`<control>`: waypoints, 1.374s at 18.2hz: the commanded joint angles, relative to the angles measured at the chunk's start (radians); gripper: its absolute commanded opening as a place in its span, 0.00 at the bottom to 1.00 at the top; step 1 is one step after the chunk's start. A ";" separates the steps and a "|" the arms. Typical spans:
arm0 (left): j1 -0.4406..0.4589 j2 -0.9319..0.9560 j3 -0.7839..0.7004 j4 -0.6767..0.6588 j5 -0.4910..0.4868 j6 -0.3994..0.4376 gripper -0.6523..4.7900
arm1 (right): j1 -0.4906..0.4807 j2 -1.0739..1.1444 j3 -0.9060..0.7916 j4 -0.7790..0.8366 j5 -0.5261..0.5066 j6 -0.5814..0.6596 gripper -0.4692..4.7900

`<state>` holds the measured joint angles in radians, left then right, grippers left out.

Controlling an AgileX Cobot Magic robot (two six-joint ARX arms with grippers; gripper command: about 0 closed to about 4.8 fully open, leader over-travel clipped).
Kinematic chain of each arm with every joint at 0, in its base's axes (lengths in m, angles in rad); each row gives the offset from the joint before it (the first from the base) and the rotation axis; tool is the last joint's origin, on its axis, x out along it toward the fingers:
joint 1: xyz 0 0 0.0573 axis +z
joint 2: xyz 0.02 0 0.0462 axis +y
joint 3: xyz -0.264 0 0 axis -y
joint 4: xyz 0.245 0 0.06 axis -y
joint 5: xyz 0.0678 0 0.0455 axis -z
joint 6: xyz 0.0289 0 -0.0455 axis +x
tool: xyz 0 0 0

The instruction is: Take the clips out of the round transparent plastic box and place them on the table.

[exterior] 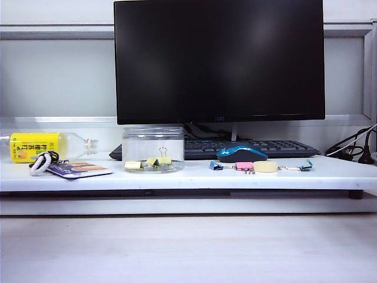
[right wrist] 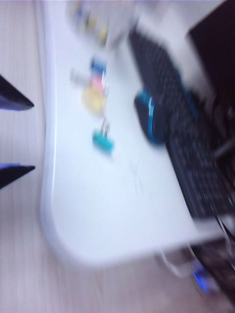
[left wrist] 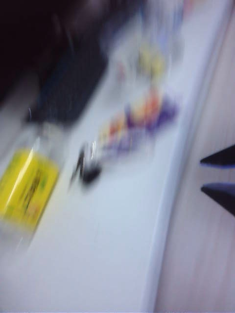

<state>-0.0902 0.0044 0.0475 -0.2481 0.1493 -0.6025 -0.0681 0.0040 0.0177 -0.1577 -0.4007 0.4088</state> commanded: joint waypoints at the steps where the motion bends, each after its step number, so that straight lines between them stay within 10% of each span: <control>1: -0.001 -0.003 0.003 0.226 0.320 -0.060 0.23 | 0.001 -0.002 0.001 0.109 -0.134 0.088 0.37; 8: -0.002 0.052 0.080 0.305 0.496 -0.059 0.46 | 0.001 -0.002 0.001 0.164 -0.186 0.124 0.37; 12: -0.033 0.274 0.262 0.178 0.528 0.150 0.46 | 0.001 -0.002 0.001 0.164 -0.178 0.114 0.37; 17: -0.212 0.852 0.692 -0.095 0.293 0.383 0.46 | 0.001 -0.002 0.001 0.161 -0.178 0.102 0.37; 22: -0.526 1.350 1.131 -0.330 -0.098 0.890 0.46 | 0.001 -0.002 0.000 0.123 -0.178 0.049 0.37; 25: -0.549 1.494 1.204 -0.334 -0.214 0.955 0.46 | 0.001 -0.002 0.000 0.083 -0.177 0.024 0.37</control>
<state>-0.6384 1.4811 1.2335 -0.5892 -0.0441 0.3405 -0.0673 0.0040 0.0151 -0.0734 -0.5770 0.4507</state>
